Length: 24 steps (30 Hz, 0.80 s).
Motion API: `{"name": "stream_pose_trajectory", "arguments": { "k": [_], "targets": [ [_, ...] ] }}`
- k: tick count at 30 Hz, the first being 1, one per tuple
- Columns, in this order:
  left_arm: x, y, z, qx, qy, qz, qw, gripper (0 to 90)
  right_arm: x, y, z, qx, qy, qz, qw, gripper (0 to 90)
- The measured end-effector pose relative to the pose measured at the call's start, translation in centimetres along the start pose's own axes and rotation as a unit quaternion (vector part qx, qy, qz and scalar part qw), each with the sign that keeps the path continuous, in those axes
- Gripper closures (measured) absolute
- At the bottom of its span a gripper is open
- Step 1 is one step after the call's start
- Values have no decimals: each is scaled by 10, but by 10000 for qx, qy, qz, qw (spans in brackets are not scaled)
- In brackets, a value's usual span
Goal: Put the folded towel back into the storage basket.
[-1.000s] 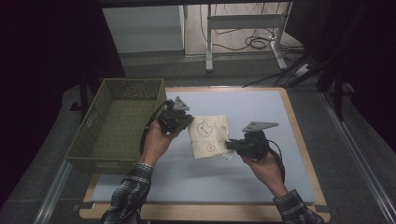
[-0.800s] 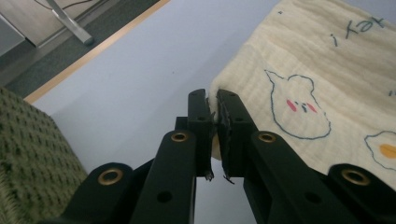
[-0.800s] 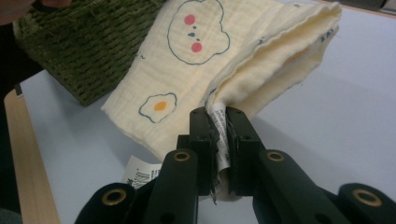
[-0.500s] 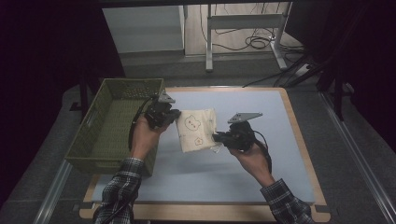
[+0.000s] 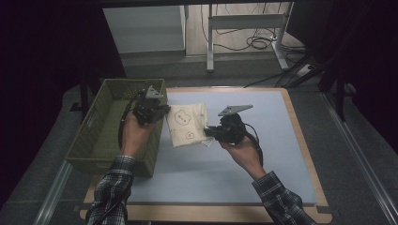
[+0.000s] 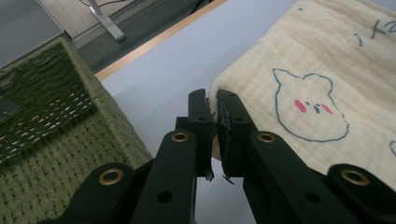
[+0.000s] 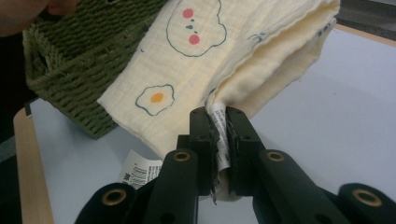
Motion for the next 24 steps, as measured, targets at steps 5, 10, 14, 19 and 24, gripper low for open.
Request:
{"name": "stream_pose_trajectory", "arguments": {
  "k": [5,10,14,19,24],
  "targets": [
    [-9,-9,-2,-65,98,-59,9999,849,5,-1,-13,-22,44,-33,10000,825],
    [-19,-16,-7,-89,159,-146,9997,849,8,-3,-26,-101,80,-54,9999,825],
    [-27,-22,-11,-105,215,-217,9995,849,12,-6,-36,-133,120,-93,9998,825],
    [-39,-32,-12,-113,253,-353,9990,849,19,-11,-45,-161,146,-144,9997,825],
    [-48,-43,-10,-187,283,-460,9984,850,30,-18,-54,-239,163,-186,9994,824]
  ]
}}
Point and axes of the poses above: each handheld gripper's, and its own axes: x roughly forward along the jaws, z roughly out of its underside, y roughly to its right, the point moved 4 cm from there along x, roughly forward along the jaws, and after that the axes turned 14 degrees about -x, right-handed, at the moved point
